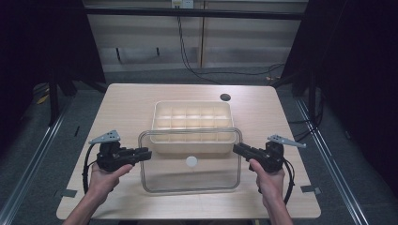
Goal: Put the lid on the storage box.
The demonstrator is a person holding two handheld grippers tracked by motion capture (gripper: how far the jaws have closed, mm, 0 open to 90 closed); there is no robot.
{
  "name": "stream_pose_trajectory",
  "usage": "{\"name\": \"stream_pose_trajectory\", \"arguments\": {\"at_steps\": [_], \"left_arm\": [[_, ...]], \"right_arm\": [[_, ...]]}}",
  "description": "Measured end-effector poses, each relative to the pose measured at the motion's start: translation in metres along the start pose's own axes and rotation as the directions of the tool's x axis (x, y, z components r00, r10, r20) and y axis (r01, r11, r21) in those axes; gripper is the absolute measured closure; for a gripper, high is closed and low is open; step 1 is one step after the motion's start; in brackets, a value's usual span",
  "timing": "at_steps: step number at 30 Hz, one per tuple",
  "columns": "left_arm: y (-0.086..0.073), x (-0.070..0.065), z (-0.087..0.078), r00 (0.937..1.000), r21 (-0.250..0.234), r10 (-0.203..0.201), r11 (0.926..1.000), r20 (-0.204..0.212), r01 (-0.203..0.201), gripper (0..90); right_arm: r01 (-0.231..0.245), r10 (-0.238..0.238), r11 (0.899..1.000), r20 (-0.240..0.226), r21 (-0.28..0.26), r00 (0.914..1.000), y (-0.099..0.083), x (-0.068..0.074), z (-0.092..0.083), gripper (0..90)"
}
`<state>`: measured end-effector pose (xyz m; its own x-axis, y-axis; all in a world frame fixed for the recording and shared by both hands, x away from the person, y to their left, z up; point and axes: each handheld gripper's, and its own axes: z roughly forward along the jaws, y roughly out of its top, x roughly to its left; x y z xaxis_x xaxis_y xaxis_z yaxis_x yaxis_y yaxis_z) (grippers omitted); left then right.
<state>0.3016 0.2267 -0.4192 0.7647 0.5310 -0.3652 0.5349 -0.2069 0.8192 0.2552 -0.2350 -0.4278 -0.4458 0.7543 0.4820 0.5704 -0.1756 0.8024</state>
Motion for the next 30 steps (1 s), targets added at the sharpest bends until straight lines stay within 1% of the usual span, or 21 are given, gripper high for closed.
{"name": "stream_pose_trajectory", "arguments": {"at_steps": [3, 5, 7, 9, 11, 16, 19, 22, 27, 30], "left_arm": [[0.004, 0.0, 0.001, 1.0, -0.011, 0.002, 0.9999, 0.0, -0.002, 70.2], [0.006, 0.0, 0.002, 1.0, -0.015, 0.005, 0.9999, -0.004, -0.005, 70.0], [0.007, 0.001, 0.003, 0.9998, -0.018, 0.01, 0.9998, -0.014, -0.011, 69.8], [0.009, 0.002, 0.003, 0.9998, -0.018, 0.012, 0.9998, -0.015, -0.012, 69.4], [0.011, 0.003, 0.004, 0.9998, -0.031, 0.01, 0.9995, -0.017, -0.01, 69.4], [0.019, 0.003, 0.004, 0.9995, -0.04, 0.022, 0.9989, -0.024, -0.023, 69.4], [0.024, 0.003, 0.004, 0.9996, -0.05, 0.022, 0.9985, -0.02, -0.023, 69.5], [0.028, 0.004, 0.004, 0.9993, -0.049, 0.029, 0.9984, -0.025, -0.03, 69.4], [0.036, 0.006, 0.004, 0.9989, -0.059, 0.028, 0.9978, -0.037, -0.03, 68.9], [0.042, 0.008, 0.004, 0.999, -0.071, 0.021, 0.9972, -0.04, -0.023, 68.8]], "right_arm": [[0.019, -0.019, 1.0, -0.001, -0.021, 0.9998, 0.003, 0.0, -0.001, 69.1], [0.031, -0.031, 0.999, 0.002, -0.026, 0.9995, 0.005, 0.0, -0.002, 69.2], [0.046, -0.046, 0.999, 0.016, -0.029, 0.9988, 0.008, 0.002, -0.002, 69.1], [0.056, -0.055, 0.998, 0.026, -0.03, 0.9982, 0.01, 0.003, -0.001, 68.9], [0.06, -0.059, 0.998, 0.036, -0.031, 0.9976, 0.012, 0.004, 0.0, 68.6], [0.055, -0.054, 0.998, 0.038, -0.037, 0.9978, 0.017, 0.003, 0.001, 68.4], [0.053, -0.052, 0.998, 0.039, -0.041, 0.9979, 0.021, 0.003, 0.001, 68.3], [0.054, -0.052, 0.998, 0.038, -0.041, 0.9979, 0.026, 0.003, 0.001, 68.3], [0.055, -0.053, 0.998, 0.038, -0.04, 0.9978, 0.034, 0.002, 0.004, 68.4], [0.055, -0.053, 0.998, 0.036, -0.04, 0.9979, 0.039, 0.002, 0.006, 68.4]]}}
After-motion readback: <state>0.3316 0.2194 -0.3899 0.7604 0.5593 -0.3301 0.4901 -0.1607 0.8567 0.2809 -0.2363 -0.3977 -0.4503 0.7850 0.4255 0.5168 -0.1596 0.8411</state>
